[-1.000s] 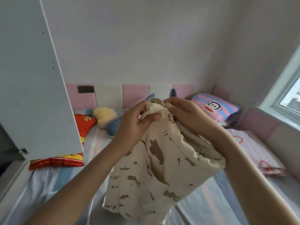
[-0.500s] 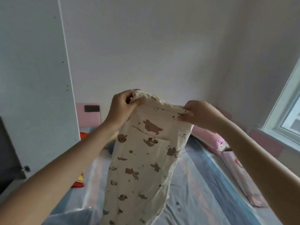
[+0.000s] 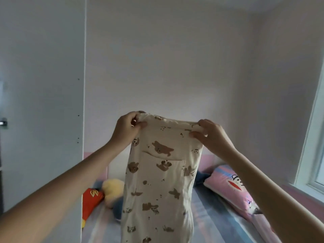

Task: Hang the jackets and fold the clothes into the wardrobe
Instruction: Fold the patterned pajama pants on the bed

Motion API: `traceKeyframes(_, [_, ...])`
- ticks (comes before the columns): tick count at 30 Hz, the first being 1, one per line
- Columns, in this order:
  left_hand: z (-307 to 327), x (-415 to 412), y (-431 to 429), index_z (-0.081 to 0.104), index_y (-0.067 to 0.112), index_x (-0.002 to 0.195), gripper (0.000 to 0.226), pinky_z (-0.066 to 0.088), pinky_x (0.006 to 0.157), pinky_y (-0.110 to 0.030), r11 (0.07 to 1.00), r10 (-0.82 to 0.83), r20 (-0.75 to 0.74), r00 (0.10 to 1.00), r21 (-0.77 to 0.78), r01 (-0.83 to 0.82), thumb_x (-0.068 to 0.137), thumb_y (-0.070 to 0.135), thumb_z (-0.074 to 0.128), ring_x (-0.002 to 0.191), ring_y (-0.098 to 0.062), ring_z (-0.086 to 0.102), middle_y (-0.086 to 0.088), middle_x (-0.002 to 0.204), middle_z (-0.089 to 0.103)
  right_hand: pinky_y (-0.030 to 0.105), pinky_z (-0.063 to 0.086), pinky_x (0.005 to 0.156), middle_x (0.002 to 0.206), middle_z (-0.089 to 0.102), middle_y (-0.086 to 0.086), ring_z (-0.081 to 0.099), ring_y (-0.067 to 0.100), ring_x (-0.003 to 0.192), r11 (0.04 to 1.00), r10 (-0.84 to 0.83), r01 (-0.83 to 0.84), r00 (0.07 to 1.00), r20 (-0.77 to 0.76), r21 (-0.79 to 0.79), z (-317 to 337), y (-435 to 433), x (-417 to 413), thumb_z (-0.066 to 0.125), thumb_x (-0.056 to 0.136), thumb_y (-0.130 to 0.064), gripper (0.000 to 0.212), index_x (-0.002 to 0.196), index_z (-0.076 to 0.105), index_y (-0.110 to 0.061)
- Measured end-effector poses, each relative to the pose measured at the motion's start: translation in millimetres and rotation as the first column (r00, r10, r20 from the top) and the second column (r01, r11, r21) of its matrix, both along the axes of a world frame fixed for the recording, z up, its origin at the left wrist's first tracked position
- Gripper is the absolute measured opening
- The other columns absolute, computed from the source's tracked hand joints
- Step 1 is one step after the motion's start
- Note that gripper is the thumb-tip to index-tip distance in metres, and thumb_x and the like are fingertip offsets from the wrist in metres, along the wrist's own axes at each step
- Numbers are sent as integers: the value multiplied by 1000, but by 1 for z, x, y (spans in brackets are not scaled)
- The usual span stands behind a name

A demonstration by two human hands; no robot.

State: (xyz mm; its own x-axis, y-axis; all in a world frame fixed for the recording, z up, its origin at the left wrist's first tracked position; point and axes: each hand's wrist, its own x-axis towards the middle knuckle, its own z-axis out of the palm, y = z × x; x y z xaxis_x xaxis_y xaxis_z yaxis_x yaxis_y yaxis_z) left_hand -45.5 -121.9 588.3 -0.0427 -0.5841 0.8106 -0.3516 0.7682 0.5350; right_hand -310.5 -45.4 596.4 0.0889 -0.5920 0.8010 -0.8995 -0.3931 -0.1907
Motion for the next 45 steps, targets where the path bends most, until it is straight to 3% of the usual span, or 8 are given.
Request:
traceKeyframes(5, [20, 3, 17, 59, 15, 110, 16, 48, 79, -28, 993, 11, -56, 998, -116, -18, 94, 17, 56, 90, -11, 59, 3, 99, 64, 21, 44, 55, 72, 57, -11, 51, 6, 62, 975, 208, -173, 933, 293, -140, 19, 13, 16, 75, 79, -18, 20, 78, 55, -23])
traceKeyframes(11, [77, -9, 27, 47, 16, 104, 8, 42, 69, -11, 944, 12, -142, 990, -324, -58, 100, 20, 43, 80, 6, 52, 14, 88, 53, 11, 40, 50, 70, 54, -14, 47, -3, 58, 899, 398, -250, 808, 435, -359, 80, 12, 33, 73, 81, -14, 23, 79, 50, -18])
traceKeyframes(16, [68, -13, -50, 47, 10, 87, 24, 44, 70, -41, 993, 120, 139, 983, -17, -119, 98, 31, 46, 75, -25, 54, -7, 81, 55, 17, 49, 50, 94, 52, -3, 54, 14, 73, 918, 197, -268, 948, 251, 292, 88, -44, -4, 74, 81, -13, 43, 114, 46, -14])
traceKeyframes(19, [37, -29, -103, 34, 15, 72, 31, 43, 69, -42, 957, 113, 394, 912, 204, -206, 100, 27, 43, 72, -26, 51, -7, 74, 46, 16, 45, 40, 96, 53, 3, 58, 18, 71, 757, 15, 91, 988, -156, 647, 69, -97, -6, 64, 89, -13, 35, 121, 52, -4])
traceKeyframes(23, [45, -58, -151, 42, 6, 85, 19, 34, 67, -31, 912, 233, 257, 938, 278, -303, 101, 17, 38, 81, -22, 43, -6, 85, 44, 31, 51, 72, 116, 53, 13, 60, 28, 100, 862, -235, 375, 892, -386, 340, 72, -165, 8, 49, 92, -8, 26, 117, 54, -2])
traceKeyframes(32, [143, -74, -186, 43, 4, 106, 21, 52, 82, -53, 985, 12, -70, 998, 171, 0, 89, -8, 39, 100, -32, 52, -14, 110, 49, 41, 50, 79, 112, 41, 11, 46, 28, 100, 981, -180, 181, 983, 22, -64, 138, -203, -18, 40, 80, 16, 40, 111, 54, -6])
traceKeyframes(40, [-18, -62, -165, 31, 14, 71, 35, 51, 77, -59, 929, -141, 46, 989, 352, 116, 87, -17, 34, 82, -24, 47, -10, 90, 45, 31, 44, 70, 106, 45, 6, 52, 25, 85, 971, -150, 136, 987, 58, 199, -7, -158, -33, 43, 83, 7, 34, 109, 59, -7])
traceKeyframes(45, [-169, -37, -111, 44, 9, 74, 26, 44, 68, -32, 911, -182, 241, 953, 406, 72, 81, -16, 50, 76, -24, 51, -3, 74, 50, 28, 37, 70, 96, 48, 1, 47, 18, 83, 911, -173, 111, 977, 125, 398, -164, -96, -22, 53, 72, 6, 32, 99, 62, -10])
